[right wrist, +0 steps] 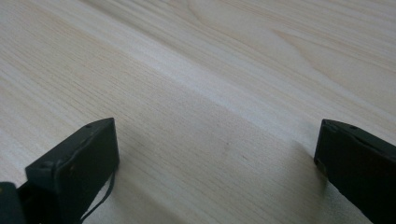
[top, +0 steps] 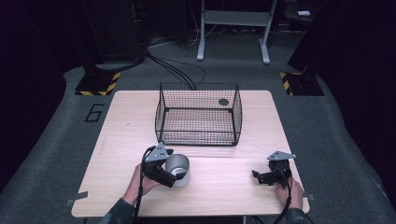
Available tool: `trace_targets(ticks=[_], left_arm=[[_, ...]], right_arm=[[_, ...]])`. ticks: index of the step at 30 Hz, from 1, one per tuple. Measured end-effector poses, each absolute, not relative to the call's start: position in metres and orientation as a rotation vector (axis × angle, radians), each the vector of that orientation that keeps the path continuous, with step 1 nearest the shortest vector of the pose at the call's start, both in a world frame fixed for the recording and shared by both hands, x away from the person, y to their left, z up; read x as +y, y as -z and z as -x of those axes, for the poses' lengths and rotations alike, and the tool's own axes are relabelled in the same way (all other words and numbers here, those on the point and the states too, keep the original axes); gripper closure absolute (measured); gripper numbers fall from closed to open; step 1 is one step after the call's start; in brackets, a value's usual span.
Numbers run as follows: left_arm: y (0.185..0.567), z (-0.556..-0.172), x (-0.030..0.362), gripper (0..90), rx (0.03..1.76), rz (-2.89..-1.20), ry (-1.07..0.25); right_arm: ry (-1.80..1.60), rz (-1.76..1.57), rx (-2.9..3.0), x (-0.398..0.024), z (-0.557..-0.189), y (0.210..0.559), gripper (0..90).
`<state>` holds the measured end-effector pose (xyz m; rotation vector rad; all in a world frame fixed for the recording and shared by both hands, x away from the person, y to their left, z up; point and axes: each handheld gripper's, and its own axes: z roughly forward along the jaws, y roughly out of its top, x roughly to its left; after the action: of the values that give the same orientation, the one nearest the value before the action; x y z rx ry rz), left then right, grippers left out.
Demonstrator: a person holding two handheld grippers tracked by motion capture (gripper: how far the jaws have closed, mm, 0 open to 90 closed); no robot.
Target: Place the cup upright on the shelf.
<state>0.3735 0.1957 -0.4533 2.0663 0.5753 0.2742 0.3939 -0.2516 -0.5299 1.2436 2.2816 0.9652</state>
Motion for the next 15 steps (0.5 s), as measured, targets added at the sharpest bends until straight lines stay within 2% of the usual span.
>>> trace_targets(ticks=[15], left_arm=[[0.4601,-0.3692,0.1921,5.2,0.583,-2.066,-0.332]], right_arm=[[-0.965,-1.245,2.282,-0.2516,-0.3938,0.5299,0.0]])
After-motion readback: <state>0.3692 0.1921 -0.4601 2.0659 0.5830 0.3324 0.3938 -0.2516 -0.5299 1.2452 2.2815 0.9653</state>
